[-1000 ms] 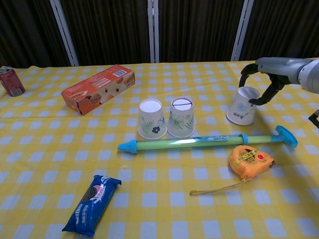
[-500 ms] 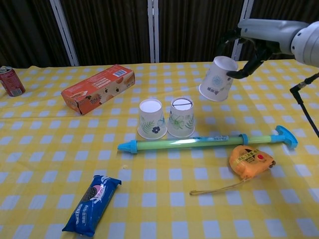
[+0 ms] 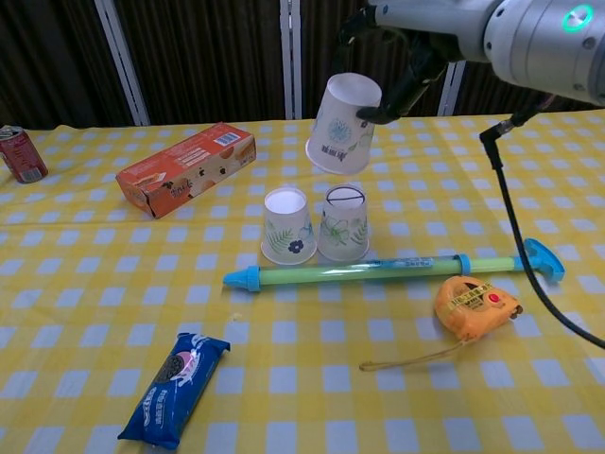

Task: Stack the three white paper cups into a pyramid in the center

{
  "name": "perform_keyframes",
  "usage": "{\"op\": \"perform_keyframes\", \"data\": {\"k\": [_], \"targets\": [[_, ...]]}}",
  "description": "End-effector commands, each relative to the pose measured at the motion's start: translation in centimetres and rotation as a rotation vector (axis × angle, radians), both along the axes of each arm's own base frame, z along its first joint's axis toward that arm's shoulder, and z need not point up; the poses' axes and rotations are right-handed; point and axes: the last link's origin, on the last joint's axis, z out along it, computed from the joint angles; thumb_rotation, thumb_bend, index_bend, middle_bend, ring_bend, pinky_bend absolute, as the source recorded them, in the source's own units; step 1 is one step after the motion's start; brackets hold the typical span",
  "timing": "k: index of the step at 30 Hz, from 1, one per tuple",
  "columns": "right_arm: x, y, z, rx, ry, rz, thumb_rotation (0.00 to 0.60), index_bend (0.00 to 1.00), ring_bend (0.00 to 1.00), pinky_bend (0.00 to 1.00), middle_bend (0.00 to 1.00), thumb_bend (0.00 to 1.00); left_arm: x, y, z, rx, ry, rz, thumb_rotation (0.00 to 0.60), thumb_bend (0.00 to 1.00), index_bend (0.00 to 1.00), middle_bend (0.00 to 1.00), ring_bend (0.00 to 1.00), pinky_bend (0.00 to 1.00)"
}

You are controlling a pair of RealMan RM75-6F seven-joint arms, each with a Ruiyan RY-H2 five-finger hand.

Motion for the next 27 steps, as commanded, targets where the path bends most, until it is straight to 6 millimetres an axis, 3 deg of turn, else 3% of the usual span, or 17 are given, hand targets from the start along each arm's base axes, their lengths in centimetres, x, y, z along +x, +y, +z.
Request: {"op": "perform_keyframes", "data": {"k": [1, 10, 27], "targets": [[0.4, 0.2, -1.6, 0.008, 0.029, -0.004, 0.6, 0.48, 0.0, 0.12, 0.11, 0.29, -0.1, 0.1, 0.1, -0.005, -0.007, 0.005, 0.6, 0.22, 0.0, 0.0, 0.0, 0.0], [0.4, -0.1, -3.6, 0.012, 0.055, -0.018, 0.6, 0.48, 0.0, 0.12, 0.11, 0.3, -0.4, 0.4, 0.1, -0.017, -0.012, 0.018, 0.6, 0.22, 0.0, 0.0, 0.0, 0.0], [0.3, -0.7, -4.7, 0.026, 0.033, -0.038, 0.6, 0.48, 0.0, 0.12, 0.11, 0.3, -0.5, 0.6, 0.1, -0.028, -0.019, 0.025, 0.6, 0.22, 0.0, 0.0, 0.0, 0.0]]}}
